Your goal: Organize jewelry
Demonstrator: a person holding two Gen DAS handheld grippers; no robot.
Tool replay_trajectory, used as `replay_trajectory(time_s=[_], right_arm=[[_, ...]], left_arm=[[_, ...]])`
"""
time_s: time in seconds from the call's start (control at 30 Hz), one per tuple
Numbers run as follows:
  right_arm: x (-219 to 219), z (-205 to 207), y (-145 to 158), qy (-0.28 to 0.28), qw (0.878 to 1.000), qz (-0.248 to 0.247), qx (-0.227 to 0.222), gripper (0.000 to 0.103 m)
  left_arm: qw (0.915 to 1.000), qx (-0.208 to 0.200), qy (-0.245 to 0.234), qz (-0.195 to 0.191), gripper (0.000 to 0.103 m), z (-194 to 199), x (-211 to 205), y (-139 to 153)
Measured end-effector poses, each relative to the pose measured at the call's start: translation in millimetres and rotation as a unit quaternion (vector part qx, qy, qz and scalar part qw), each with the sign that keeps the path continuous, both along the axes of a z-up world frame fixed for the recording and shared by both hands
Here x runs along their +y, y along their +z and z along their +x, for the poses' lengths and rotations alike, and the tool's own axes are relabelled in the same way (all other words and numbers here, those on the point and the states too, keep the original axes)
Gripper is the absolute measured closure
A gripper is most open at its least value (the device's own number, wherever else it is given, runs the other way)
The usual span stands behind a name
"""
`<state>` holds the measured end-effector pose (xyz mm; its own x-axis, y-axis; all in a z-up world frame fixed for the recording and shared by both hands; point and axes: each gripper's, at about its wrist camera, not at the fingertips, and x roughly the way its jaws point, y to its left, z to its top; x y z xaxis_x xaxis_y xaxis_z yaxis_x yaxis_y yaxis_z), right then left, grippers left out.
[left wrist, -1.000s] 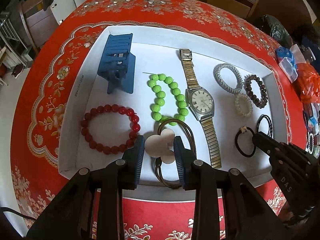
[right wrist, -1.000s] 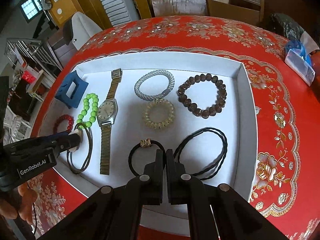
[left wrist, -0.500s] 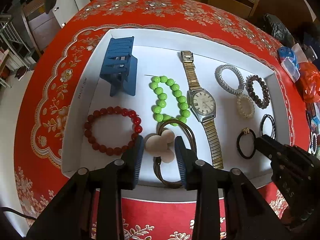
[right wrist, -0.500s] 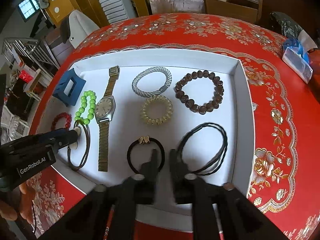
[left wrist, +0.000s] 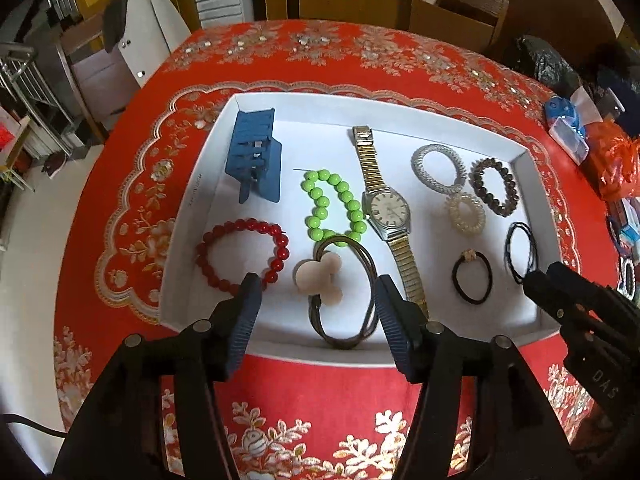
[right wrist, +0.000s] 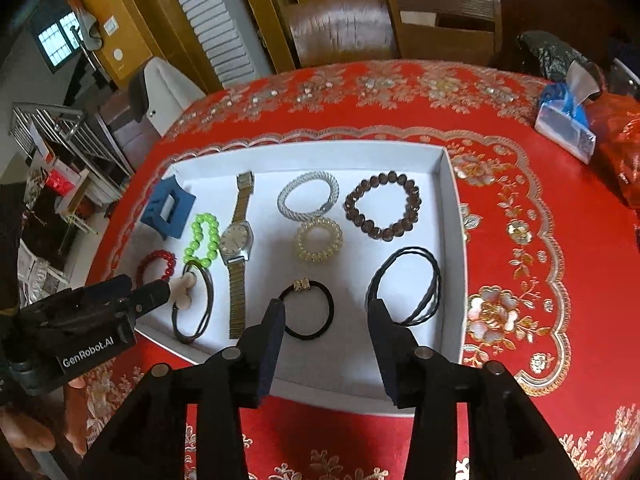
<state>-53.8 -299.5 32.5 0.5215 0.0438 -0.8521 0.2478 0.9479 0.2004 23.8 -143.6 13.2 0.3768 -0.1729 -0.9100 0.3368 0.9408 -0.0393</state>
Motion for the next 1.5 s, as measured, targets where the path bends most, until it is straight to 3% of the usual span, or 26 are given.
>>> replay_trajectory(time_s=[0.37,0.6,0.9,0.97,1.07,1.5], right_arm=[[7.9,-27.7,33.8,-0.003,0.999,-0.023,-0.040,0.061],[20.7,-52.0,55.0,0.008,0.998,-0.034,-0.059,0.049],[30.5,-79.1,76.6,0.021,0.996,-0.047,-0.078,0.048],[31.2,-84.3,79.8,0.022,0.995,-0.046,-0.082,0.046],[31.7,-89.7,82.8,0.025,0.995,-0.047,-0.087,0.035],[28.5,-99.5,85.2,0.024,0.994,-0.049,-0.093,0.035]], left_arm=[[0.9985,-0.052,0.013,0.011,0.045,-30.7,11.5,34.5],[0.9956,-0.090,0.025,0.004,0.045,-58.2,21.2,61.6],[0.9916,-0.123,0.039,-0.006,0.045,-87.7,27.8,87.5],[0.9904,-0.131,0.043,-0.006,0.045,-92.7,28.8,91.8],[0.9895,-0.137,0.045,-0.008,0.045,-98.6,29.4,96.3],[0.9875,-0.151,0.045,-0.005,0.045,-108.5,25.8,101.9]])
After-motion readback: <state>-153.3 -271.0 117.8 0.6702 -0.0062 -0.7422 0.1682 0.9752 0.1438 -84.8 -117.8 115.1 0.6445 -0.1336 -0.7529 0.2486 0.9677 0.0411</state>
